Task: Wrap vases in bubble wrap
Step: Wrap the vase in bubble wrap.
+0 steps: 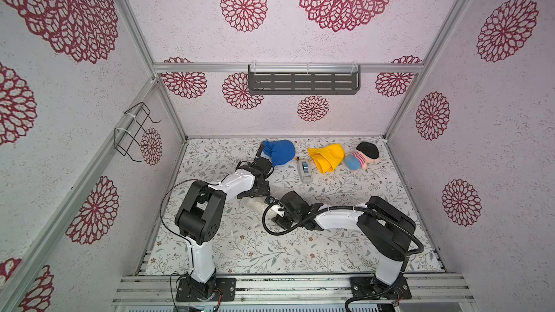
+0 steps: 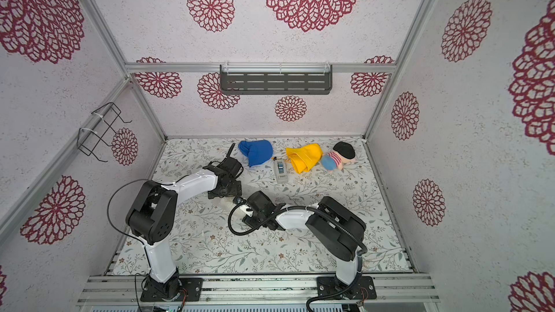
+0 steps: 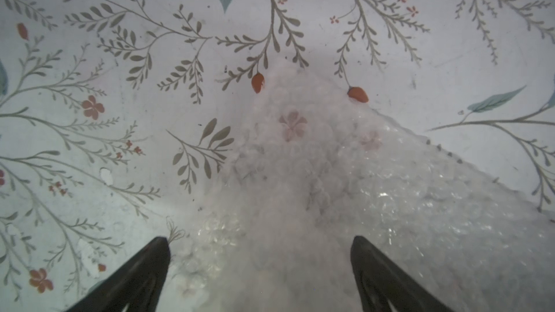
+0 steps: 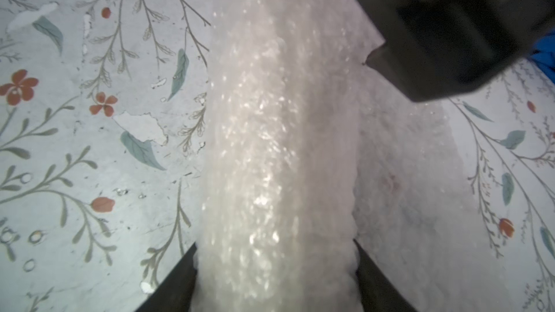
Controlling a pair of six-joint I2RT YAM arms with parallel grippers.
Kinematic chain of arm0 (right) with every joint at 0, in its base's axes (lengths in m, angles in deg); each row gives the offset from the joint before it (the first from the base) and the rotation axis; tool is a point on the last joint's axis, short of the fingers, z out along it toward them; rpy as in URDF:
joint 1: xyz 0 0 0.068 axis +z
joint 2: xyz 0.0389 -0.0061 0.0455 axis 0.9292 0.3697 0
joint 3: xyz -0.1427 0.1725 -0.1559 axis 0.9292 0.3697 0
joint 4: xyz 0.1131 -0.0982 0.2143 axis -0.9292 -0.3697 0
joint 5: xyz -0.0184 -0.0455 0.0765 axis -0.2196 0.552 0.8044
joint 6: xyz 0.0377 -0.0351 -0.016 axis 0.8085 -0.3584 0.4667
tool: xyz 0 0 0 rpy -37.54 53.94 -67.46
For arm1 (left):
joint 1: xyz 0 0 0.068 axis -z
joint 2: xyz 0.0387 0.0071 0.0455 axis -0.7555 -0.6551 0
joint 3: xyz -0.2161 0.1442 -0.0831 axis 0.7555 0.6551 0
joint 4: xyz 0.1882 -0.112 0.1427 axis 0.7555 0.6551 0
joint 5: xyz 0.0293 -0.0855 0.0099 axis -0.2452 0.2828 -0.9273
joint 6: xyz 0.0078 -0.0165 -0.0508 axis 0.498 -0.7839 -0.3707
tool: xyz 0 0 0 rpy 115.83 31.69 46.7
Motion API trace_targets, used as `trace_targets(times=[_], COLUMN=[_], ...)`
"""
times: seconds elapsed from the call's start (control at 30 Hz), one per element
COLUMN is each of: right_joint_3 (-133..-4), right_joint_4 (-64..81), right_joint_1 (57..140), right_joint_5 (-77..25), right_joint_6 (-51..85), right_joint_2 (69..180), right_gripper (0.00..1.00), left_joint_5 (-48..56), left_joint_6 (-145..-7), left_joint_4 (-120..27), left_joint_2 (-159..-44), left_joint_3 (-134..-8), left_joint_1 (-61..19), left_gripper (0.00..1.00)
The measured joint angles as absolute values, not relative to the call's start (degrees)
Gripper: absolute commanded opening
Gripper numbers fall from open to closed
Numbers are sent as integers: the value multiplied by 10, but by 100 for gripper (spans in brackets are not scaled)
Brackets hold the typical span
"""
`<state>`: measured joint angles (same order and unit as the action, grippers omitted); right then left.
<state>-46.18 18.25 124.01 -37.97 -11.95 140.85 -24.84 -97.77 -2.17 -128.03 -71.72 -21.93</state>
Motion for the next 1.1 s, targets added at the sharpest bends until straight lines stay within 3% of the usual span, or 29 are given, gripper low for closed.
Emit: trace_targets(times=[0.1,0.27,0.47,0.6,0.83,1.1], right_joint_3=[-462,-462,-503,-523,-512,-499], right_joint_4=[183,179,153,174,281,327], right_joint_1=[1240,1230,1194,1162,1115,1107], right_joint_5=[-374,-331,-231,-132,13,36], right_joint_6=[-114,-85,6,97,226,281], right_joint_2=[1408,1409,1440,1474,1520,1526], right_gripper=[41,40,40,39,39,39], left_joint_5=[-249,-254,-256,-186,-67,1], left_joint_6=[-982,-996,-1012,-1039,-1109,-1178], left_joint_4=[-8,21,4,-47,-180,-348], left_joint_2=[-1280,-1239,-1081,-1000,-976,-992], left_joint_3=[-717,-717,-683,-604,-427,-372], left_joint_1=[-230,-281,-323,-315,-286,-258], left_gripper=[97,97,97,98,98,98])
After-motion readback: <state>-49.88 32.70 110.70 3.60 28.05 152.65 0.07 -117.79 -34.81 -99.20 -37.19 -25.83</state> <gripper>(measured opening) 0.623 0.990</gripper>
